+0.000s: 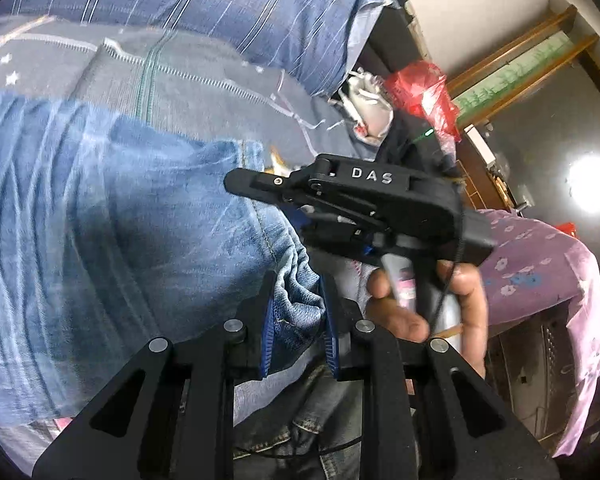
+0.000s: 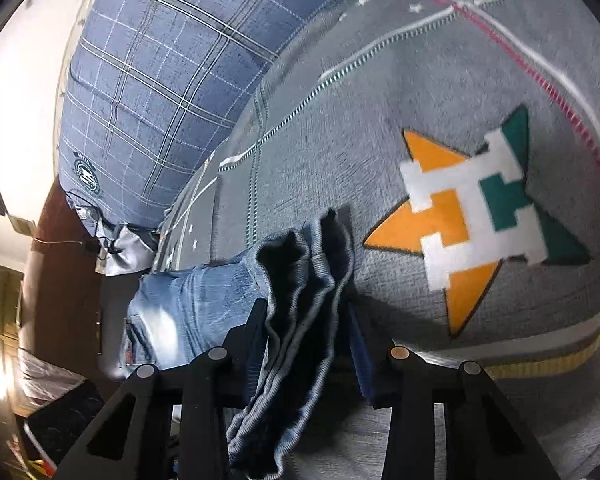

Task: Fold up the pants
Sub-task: 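Grasp the jeans hem with the left gripper while the right gripper grasps the leg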

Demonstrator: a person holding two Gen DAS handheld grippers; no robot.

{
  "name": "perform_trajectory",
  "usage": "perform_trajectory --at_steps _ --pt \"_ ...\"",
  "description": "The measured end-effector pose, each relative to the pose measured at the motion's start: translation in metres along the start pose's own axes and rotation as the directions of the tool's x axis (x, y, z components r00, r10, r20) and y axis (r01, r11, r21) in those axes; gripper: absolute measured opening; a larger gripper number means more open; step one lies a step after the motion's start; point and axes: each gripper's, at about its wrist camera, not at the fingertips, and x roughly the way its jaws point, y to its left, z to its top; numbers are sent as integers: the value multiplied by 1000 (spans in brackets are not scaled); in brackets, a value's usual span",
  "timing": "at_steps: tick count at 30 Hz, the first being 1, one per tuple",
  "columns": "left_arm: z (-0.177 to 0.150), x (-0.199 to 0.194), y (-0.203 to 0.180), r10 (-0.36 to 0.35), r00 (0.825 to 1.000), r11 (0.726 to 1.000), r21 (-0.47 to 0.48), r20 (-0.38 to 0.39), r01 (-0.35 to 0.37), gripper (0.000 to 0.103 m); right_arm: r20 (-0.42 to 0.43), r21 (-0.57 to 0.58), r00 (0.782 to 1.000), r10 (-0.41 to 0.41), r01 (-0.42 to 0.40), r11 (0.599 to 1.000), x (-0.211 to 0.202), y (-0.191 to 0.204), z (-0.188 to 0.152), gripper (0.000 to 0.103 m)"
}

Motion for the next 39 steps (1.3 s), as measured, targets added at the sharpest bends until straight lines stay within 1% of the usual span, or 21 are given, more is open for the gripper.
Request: perform_trajectory --at_steps 1,3,5,8,12,13,15,17,19,21,24,25,28,31,32,33,34,36,37,38,39 --pt "-3 0 0 -5 1000 1000 -8 -4 5 20 0 -12 1000 -1 1 1000 1 3 -1 17" --pt "-6 -1 1 -18 1000 1000 -17 6 18 20 29 -60 999 -20 21 998 -4 10 -3 13" --pt "-5 -7 -2 -40 999 999 -7 31 40 20 74 -118 997 2 7 993 -13 22 -7 12" --pt "-2 -31 -11 -63 996 998 6 62 63 20 129 -191 988 84 -58 980 -30 37 -12 12" --pt "2 -76 -8 -104 988 994 -25 115 108 20 143 -197 960 242 -212 957 -45 60 -18 12" --pt "3 -92 -4 -111 984 992 -44 139 118 20 143 -203 955 258 -227 952 -45 70 -20 12" --pt "1 -120 8 -113 977 987 -91 181 131 20 137 -228 959 250 -215 950 -43 103 -22 12" --pt "-3 -154 28 -117 968 975 -161 222 155 20 117 -258 961 251 -215 942 -37 135 -25 12" --pt "-9 -174 48 -117 962 965 -200 248 169 20 85 -310 968 236 -200 929 -21 175 -29 12" --pt "-14 -190 71 -92 958 955 -248 271 161 20 63 -357 976 207 -172 918 4 211 -37 12" --pt "-24 -204 110 -48 952 934 -325 302 150 20 37 -401 989 142 -115 909 51 246 -51 12" --pt "-28 -208 126 -54 949 917 -360 310 170 20 30 -405 991 129 -105 908 64 253 -54 12" --pt "-36 -214 151 -62 945 879 -430 322 205 20 2 -377 996 89 -82 922 106 263 -58 12" --pt "-42 -218 172 -33 949 847 -495 314 193 20 2 -353 998 69 -64 934 130 264 -57 12" --pt "-44 -219 174 -27 949 842 -505 314 191 20 -1 -350 999 52 -49 935 138 263 -57 12" --pt "-46 -223 177 -11 946 838 -513 323 185 20 -12 -347 999 42 -44 937 145 262 -55 12" --pt "-47 -228 175 -5 942 843 -505 335 184 20 -21 -342 999 35 -40 939 150 262 -56 12" --pt "-44 -237 168 -6 932 862 -470 362 188 20 -25 -338 999 42 -48 940 156 265 -57 12" --pt "-44 -243 164 19 932 879 -450 362 156 20 -23 -342 998 56 -60 938 155 268 -57 12" --pt "-43 -245 163 49 935 888 -444 352 120 20 -20 -349 998 65 -68 935 156 272 -57 12" --pt "-42 -244 164 77 938 886 -455 337 91 20 -19 -357 998 61 -64 932 157 276 -57 14"
